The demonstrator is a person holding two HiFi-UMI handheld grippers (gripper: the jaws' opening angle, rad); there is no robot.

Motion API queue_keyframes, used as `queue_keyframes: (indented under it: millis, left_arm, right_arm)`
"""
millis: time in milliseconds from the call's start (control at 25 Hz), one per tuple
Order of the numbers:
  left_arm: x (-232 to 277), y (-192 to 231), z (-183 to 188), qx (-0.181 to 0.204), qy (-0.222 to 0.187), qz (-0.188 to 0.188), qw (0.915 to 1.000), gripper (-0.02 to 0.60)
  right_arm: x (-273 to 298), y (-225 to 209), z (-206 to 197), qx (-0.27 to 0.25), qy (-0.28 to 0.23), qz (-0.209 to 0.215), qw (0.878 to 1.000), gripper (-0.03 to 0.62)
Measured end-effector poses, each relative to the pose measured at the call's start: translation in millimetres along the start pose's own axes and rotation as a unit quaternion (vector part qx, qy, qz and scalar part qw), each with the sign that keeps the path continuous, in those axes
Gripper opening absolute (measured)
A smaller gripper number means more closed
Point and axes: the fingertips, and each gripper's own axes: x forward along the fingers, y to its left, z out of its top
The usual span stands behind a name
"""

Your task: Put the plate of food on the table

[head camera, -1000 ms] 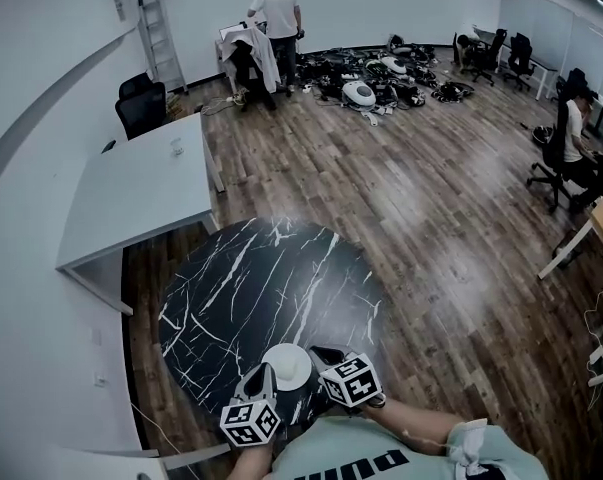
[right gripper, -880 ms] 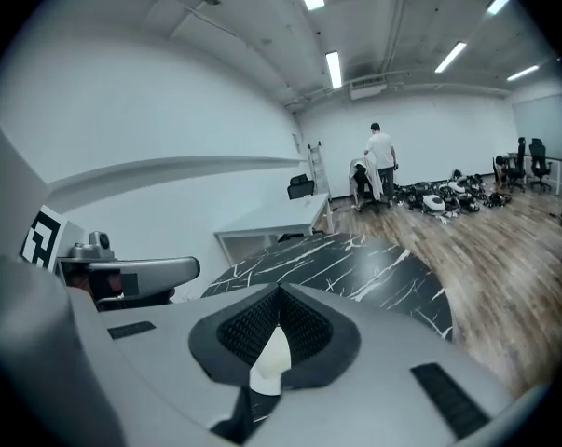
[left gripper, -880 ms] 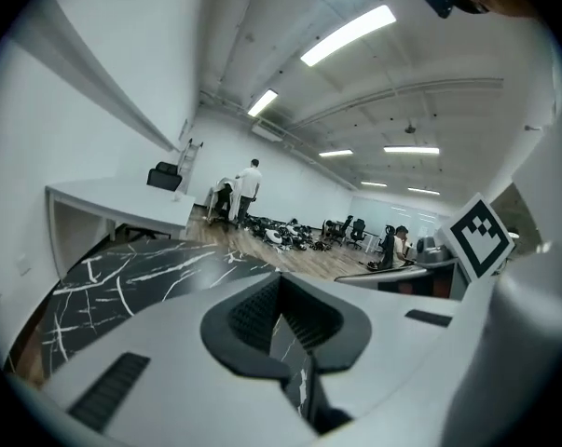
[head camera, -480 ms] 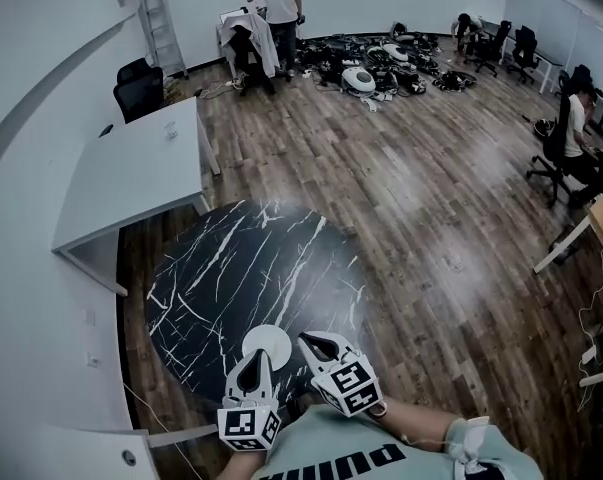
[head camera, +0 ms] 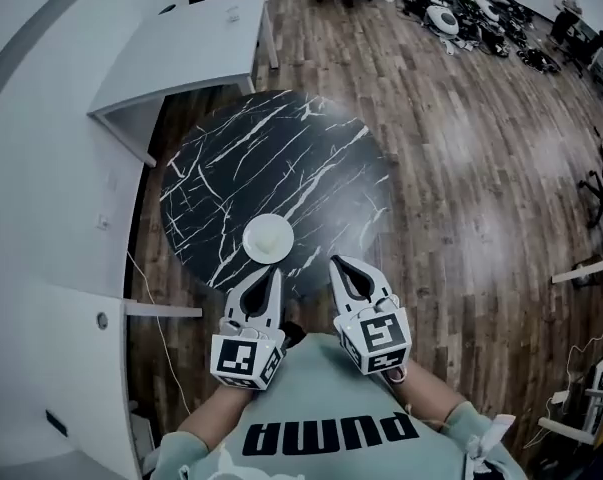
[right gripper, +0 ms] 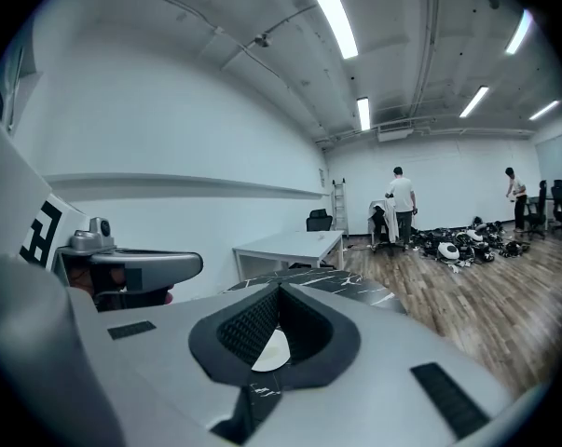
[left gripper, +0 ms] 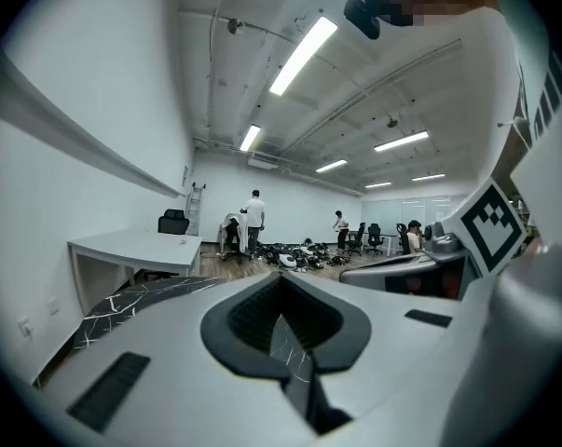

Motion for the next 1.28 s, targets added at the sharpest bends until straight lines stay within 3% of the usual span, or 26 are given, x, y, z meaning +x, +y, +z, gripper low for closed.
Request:
queue_keyframes:
  millis: [320,640,1280]
  left_arm:
    - [-35,-44,-4,-0.008,-0.003,0.043,0.9990,0.006]
    - [-74,-56,-13,-0.015,-0.001,0.093,0.9956,0.006]
    - [-129,-45,-24,-0.020,0.000,0.101,0.9947,0.006]
  right_arm:
    - [-46,9,-4,-0.018,0.003,0.042,0.999,0.011]
    - [-68,28,-15,-0.024,0.008,0.081,0.996,0.009]
    - [-83,80,-24,-0.028,0.012,0.085,0.996,0.011]
